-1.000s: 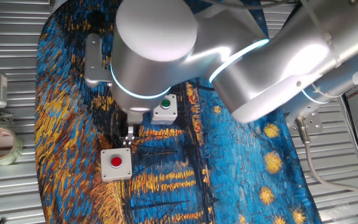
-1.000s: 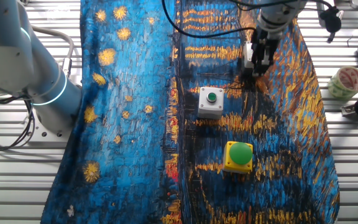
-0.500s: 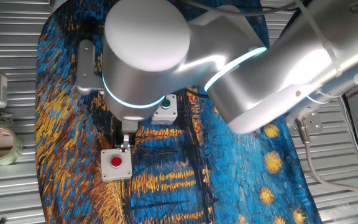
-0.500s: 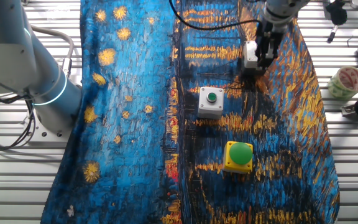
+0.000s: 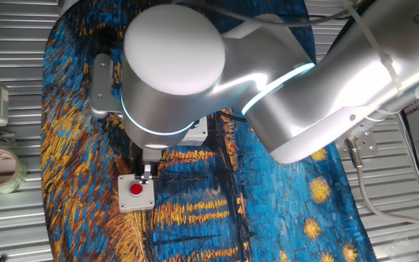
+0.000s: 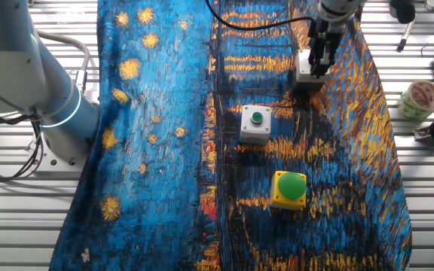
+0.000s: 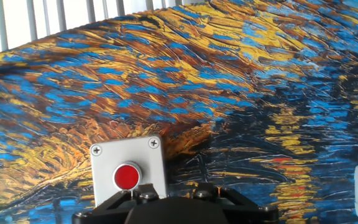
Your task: Press three buttons from left to right in sequence
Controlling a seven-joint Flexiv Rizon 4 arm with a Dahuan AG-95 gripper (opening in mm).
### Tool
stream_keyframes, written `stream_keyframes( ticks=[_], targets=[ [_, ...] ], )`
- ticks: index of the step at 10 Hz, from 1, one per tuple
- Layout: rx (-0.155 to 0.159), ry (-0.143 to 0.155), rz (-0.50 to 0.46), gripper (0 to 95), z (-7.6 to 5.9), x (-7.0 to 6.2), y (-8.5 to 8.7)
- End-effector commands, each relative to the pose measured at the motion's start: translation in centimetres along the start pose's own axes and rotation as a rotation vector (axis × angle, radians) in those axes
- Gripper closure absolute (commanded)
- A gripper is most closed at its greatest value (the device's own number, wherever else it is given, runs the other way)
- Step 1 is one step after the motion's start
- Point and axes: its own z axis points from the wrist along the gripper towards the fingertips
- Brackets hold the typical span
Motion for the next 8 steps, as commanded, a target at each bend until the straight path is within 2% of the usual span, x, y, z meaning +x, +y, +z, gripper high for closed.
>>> stream_keyframes(
  ticks=[1,4,8],
  targets=[
    [-0.013,-0.046,0.003,57.0,-0.02,0.09,-0.03],
    [-0.023,-0.064,0.009,57.0,-0.01,0.1,-0.02],
    [-0.018,-0.06,0.013,57.0,-0.07,0.11,-0.01]
  ],
)
